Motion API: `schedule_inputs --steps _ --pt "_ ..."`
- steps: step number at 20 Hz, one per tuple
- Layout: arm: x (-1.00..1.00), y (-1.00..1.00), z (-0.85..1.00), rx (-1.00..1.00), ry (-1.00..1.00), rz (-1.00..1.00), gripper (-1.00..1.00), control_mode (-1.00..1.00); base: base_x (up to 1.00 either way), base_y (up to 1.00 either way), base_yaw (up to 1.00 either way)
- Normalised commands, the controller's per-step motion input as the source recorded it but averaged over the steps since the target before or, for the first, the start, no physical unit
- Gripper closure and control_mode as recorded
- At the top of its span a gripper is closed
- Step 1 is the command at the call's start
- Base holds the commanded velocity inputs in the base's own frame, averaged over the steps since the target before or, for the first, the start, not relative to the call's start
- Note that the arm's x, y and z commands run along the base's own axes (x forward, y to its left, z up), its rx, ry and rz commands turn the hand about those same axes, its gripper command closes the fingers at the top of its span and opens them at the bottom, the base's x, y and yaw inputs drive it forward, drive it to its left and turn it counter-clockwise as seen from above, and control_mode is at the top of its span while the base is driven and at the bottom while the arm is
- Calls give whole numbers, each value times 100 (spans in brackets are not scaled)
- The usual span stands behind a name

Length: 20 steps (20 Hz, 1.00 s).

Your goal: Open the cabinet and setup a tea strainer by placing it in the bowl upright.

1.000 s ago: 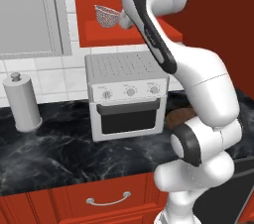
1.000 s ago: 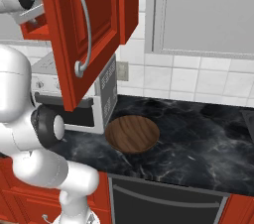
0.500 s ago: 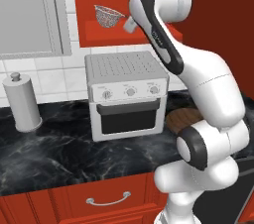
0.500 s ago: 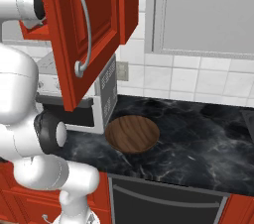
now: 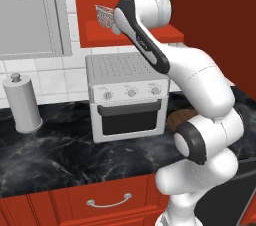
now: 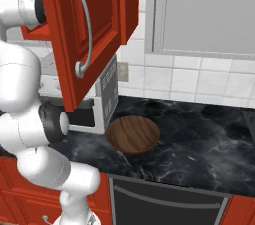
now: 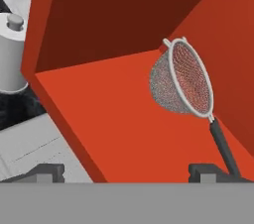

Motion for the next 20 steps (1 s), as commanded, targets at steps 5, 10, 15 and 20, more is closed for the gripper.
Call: schedule_inputs --steps 5,10,15,20 --pt "38 5 0 -5 0 0 -100 -100 0 0 0" --pt "46 3 0 -2 0 0 -100 -100 0 0 0" --pt "36 0 0 -3 0 0 -100 -100 0 0 0" --pt "35 0 0 0 0 0 -100 -100 0 0 0"
